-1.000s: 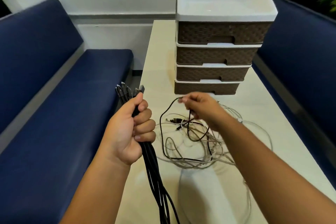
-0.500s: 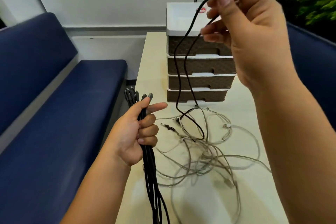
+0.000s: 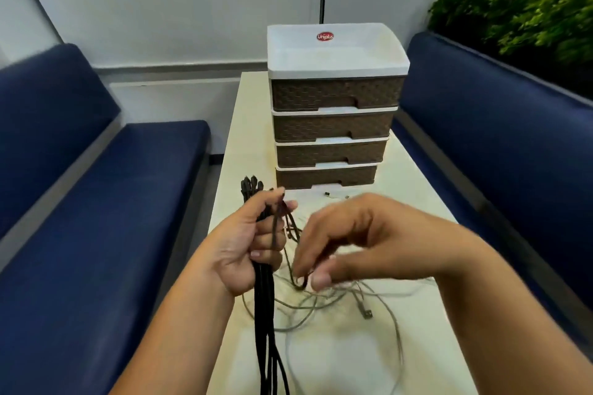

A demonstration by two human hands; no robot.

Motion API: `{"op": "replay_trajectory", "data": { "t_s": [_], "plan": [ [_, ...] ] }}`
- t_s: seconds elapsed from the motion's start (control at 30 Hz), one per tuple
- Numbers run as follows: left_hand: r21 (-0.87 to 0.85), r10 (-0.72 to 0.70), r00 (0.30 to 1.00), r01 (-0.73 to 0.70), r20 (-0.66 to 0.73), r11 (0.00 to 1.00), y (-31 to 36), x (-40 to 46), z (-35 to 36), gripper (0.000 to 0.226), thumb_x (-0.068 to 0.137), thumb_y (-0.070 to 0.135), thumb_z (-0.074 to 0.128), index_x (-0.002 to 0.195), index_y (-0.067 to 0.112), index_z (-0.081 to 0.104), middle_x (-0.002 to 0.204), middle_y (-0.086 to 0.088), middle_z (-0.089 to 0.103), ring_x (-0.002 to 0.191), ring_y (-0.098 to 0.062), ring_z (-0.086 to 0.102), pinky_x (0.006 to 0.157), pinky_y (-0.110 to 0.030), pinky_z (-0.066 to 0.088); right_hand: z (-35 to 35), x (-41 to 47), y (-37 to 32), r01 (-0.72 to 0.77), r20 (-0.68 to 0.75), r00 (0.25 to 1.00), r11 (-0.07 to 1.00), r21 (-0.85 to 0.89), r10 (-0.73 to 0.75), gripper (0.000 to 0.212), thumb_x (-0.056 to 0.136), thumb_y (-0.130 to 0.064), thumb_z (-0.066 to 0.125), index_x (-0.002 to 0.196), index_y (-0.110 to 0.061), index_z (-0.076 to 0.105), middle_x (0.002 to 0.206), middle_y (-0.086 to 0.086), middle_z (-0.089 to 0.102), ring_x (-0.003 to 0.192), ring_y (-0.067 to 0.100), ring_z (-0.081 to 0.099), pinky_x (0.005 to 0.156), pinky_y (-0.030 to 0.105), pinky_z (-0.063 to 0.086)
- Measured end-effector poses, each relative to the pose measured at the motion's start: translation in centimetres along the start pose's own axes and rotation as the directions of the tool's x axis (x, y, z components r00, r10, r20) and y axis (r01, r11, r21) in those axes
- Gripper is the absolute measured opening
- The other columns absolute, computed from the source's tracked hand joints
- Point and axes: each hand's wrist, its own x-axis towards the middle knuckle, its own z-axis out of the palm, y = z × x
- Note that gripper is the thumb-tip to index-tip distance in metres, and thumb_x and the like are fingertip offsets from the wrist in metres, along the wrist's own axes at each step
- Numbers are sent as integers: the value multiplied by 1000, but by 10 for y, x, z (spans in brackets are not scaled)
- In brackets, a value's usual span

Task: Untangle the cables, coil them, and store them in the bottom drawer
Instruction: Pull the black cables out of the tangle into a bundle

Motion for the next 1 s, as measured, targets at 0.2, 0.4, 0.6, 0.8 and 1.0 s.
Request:
{"op": "replay_trajectory", "data": {
  "t_s": [0.2,0.4,0.6,0.8,1.0],
  "plan": [
    [-12,-37,999,37,21,999,-3,1,-6,20,79,24,49,59,18,48,43,12,17,33,-3,10,38,-11,7,22,7,78,-185,-585,647,844,503,490,26,98,-20,55,89,2,64,80,8,67,56,16,56,47,23,42],
    [105,-7,1000,6,10,994,-3,-10,-6,21,73,26,49,55,21,40,55,10,8,41,-6,6,40,-15,6,61,32,131,-526,-300,630,678,514,716,27,93,-33,62,106,-10,65,92,5,70,61,14,57,52,25,40],
    [81,22,1000,-22,-2,996,0,-18,-16,23,73,26,49,54,21,38,48,10,13,41,-6,6,40,-13,8,33,30,134,-362,-511,511,712,602,692,22,94,-6,46,83,-8,65,69,5,56,47,12,47,44,20,33],
    [116,28,999,-26,-16,993,-2,-25,-19,23,72,27,50,55,21,35,49,10,13,44,-8,4,40,-14,8,2,17,158,-390,-666,306,728,564,680,23,99,-13,41,91,-9,62,65,7,51,51,19,48,49,27,39],
    [179,23,999,-27,24,984,-4,-28,-17,24,72,26,48,53,21,34,45,10,16,38,-5,9,43,-15,6,-14,5,180,-400,-671,126,656,640,731,24,99,-10,39,97,-4,63,67,13,53,53,22,49,49,28,41]
  ]
}}
